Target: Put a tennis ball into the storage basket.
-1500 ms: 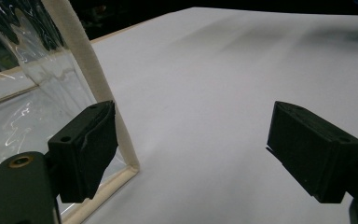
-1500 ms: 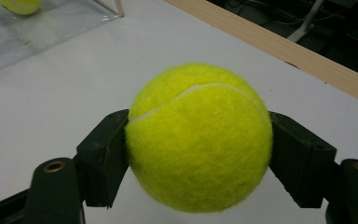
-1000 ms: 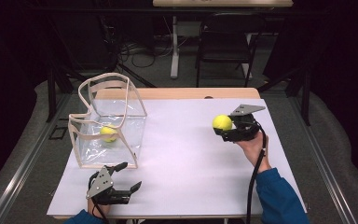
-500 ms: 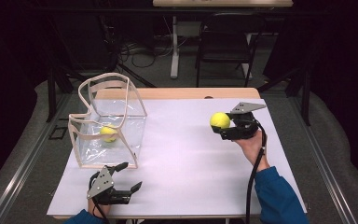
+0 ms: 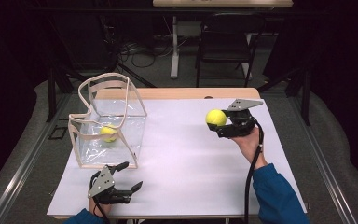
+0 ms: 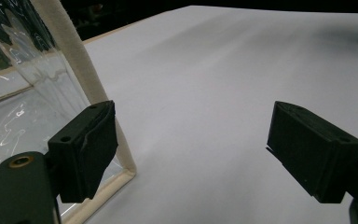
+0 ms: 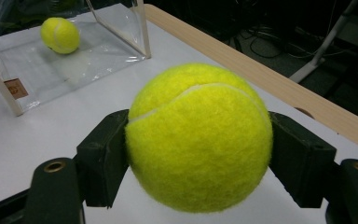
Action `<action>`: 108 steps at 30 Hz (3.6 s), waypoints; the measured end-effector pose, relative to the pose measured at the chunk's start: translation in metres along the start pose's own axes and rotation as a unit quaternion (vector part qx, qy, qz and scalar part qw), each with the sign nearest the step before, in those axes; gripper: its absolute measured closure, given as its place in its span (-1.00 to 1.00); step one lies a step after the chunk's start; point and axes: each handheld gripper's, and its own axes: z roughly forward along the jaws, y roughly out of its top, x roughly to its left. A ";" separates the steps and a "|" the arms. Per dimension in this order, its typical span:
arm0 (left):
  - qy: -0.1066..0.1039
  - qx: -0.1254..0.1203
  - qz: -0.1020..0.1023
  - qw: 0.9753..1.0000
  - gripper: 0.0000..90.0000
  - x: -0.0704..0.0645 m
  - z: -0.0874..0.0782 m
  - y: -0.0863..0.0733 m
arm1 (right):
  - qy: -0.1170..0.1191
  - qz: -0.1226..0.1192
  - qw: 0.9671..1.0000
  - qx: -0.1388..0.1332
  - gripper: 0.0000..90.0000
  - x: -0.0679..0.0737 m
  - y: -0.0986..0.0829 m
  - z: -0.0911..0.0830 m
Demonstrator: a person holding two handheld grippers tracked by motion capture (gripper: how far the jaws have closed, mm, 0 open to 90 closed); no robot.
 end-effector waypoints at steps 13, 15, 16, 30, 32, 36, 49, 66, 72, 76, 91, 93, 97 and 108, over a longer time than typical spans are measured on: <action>-0.001 0.001 0.000 1.000 -0.65 0.000 0.001 0.000 | 0.014 -0.011 1.000 -0.009 -0.42 0.009 0.016 0.010; -0.001 0.001 0.001 1.000 -0.65 0.000 0.000 0.000 | 0.015 -0.014 1.000 -0.010 -0.42 0.010 0.018 0.013; -0.002 -0.001 0.001 1.000 -0.65 0.000 0.000 0.000 | 0.015 -0.016 1.000 -0.008 -0.42 0.011 0.020 0.014; -0.003 0.001 0.004 1.000 -0.65 0.000 0.001 0.000 | 0.024 -0.024 0.999 -0.014 -0.42 0.017 0.032 0.023; -0.003 0.001 0.004 1.000 -0.65 0.000 0.001 0.000 | 0.024 -0.024 0.999 -0.014 -0.42 0.017 0.032 0.023; -0.002 0.000 0.002 1.000 -0.65 0.000 0.000 0.000 | 0.032 -0.031 0.999 -0.015 -0.42 0.021 0.043 0.031; -0.003 -0.001 0.003 1.000 -0.65 0.000 0.000 0.000 | 0.043 -0.038 0.998 -0.021 -0.42 0.028 0.057 0.038; -0.001 -0.003 0.000 1.000 -0.65 0.000 0.000 0.000 | 0.058 -0.052 0.997 -0.028 -0.42 0.039 0.078 0.050; 0.000 0.000 0.004 1.000 -0.65 0.000 0.000 0.001 | 0.060 -0.057 0.996 -0.028 -0.42 0.043 0.084 0.051; -0.001 -0.001 0.002 1.000 -0.65 0.001 0.001 0.000 | 0.065 -0.062 0.996 -0.028 -0.41 0.045 0.089 0.053; -0.003 -0.002 0.004 1.000 -0.65 0.000 0.000 0.001 | 0.076 -0.072 0.994 -0.028 -0.41 0.053 0.108 0.063; -0.003 -0.002 0.004 1.000 -0.65 0.000 0.000 0.001 | 0.077 -0.073 0.994 -0.027 -0.42 0.055 0.110 0.064; -0.003 -0.003 0.000 1.000 -0.65 0.001 0.000 0.000 | 0.078 -0.075 0.994 -0.023 -0.41 0.056 0.113 0.067; 0.000 -0.004 0.002 1.000 -0.65 0.001 -0.001 0.001 | 0.083 -0.087 0.993 -0.020 -0.41 0.063 0.125 0.074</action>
